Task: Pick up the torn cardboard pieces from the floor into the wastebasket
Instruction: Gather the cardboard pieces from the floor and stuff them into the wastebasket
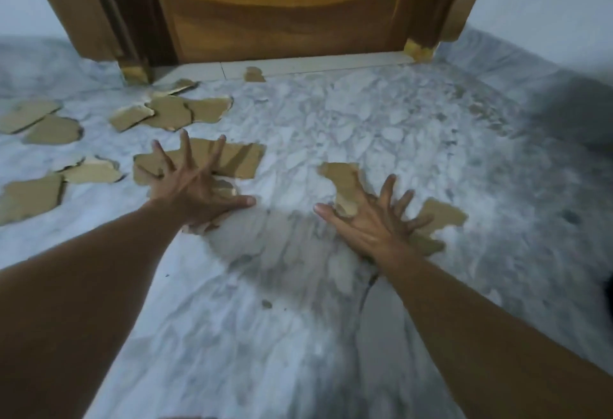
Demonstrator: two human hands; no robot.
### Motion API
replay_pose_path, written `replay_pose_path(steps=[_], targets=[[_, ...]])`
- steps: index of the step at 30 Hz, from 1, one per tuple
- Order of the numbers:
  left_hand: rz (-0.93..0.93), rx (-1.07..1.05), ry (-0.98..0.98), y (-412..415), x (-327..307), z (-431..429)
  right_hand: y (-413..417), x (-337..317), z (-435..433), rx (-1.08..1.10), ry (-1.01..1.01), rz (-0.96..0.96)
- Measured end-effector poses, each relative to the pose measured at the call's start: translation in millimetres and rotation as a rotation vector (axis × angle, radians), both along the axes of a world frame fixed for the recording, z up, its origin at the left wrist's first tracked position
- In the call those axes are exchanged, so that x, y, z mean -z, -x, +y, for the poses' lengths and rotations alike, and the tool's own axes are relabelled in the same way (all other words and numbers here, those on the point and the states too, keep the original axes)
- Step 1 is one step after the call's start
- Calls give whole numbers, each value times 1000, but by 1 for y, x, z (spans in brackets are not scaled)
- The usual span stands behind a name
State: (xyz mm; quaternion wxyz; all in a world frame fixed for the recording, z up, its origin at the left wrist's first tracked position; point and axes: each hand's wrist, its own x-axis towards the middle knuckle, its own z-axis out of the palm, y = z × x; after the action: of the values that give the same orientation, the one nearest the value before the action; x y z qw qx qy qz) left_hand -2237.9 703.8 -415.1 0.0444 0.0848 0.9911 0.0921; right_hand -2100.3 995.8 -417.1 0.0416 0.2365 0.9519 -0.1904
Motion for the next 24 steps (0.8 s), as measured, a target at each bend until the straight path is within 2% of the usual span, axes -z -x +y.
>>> replay_pose_path(steps=[2,4,5,8,11,13,15,17,19,22,24], targets=[[-125,-7,35,14,9,-3,28,1,-7,-58,-49,-65],[-153,-38,39,15,16,-6,48,3,-23,-103,-78,-57],[-114,-44,46,12,18,-7,53,5,-32,-122,-107,-7],[159,-20,30,-1,15,-12,54,7,-55,-175,-234,210],[336,67,140,0,13,-19,51,5,-57,-222,-257,316],[227,80,90,8,13,-23,50,4,-50,-189,-305,273],[51,68,48,13,17,-26,52,4,-44,-50,-250,69],[44,65,117,14,18,-25,54,7,-43,41,-144,-67],[122,51,150,11,13,-26,48,11,-49,12,-206,-20],[181,0,110,1,9,-21,32,10,-57,-15,-388,179],[155,-24,76,-13,10,-12,20,7,-62,-41,-326,269]])
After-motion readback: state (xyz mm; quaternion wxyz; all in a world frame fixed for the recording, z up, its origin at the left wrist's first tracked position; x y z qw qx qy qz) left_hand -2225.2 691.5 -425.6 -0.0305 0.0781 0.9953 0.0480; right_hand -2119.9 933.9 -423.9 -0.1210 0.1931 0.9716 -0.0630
